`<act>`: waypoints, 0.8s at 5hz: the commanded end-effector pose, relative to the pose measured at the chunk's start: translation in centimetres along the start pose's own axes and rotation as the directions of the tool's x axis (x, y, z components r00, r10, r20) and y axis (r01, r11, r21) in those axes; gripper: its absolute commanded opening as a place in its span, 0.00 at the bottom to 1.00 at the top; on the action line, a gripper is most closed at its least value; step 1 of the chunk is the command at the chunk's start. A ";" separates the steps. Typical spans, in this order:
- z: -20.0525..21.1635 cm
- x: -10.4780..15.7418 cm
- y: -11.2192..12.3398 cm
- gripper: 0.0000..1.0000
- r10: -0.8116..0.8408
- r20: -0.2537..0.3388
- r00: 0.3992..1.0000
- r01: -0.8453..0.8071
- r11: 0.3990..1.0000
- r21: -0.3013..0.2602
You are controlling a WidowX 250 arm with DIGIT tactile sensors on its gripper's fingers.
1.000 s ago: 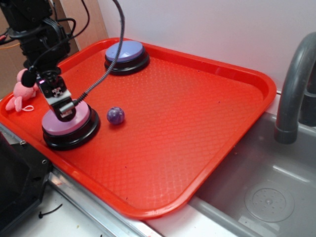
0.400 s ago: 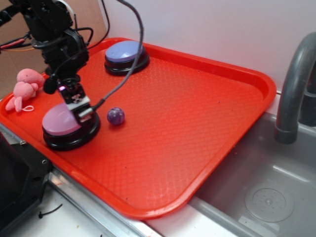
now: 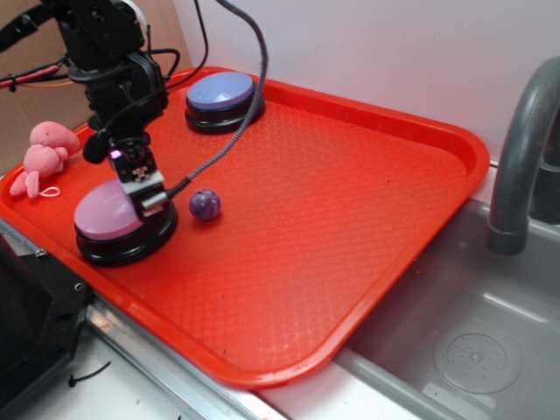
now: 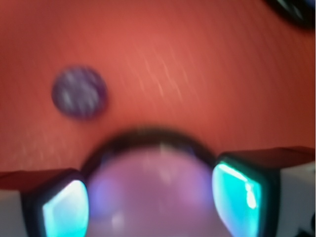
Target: Push the pink button.
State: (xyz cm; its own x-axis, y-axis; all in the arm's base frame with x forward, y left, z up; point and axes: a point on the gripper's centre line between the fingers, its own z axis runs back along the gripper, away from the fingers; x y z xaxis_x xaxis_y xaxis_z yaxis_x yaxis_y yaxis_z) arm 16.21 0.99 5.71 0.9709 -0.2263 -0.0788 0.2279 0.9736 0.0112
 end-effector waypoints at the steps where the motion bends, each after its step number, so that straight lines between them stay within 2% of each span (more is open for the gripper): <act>1: 4.0 1.2 0.2 1.00 0.059 -0.048 0.997 -0.055 0.996 0.072; 2: 5.4 1.3 0.2 1.00 0.073 0.005 0.997 -0.073 0.996 0.051; 4: 6.9 1.5 0.2 1.00 0.061 0.068 0.996 -0.065 0.997 0.050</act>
State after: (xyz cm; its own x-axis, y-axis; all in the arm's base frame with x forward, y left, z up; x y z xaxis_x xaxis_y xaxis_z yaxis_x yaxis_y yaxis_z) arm 17.45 0.46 11.37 0.9827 -0.1759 -0.0587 0.1792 0.9822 0.0562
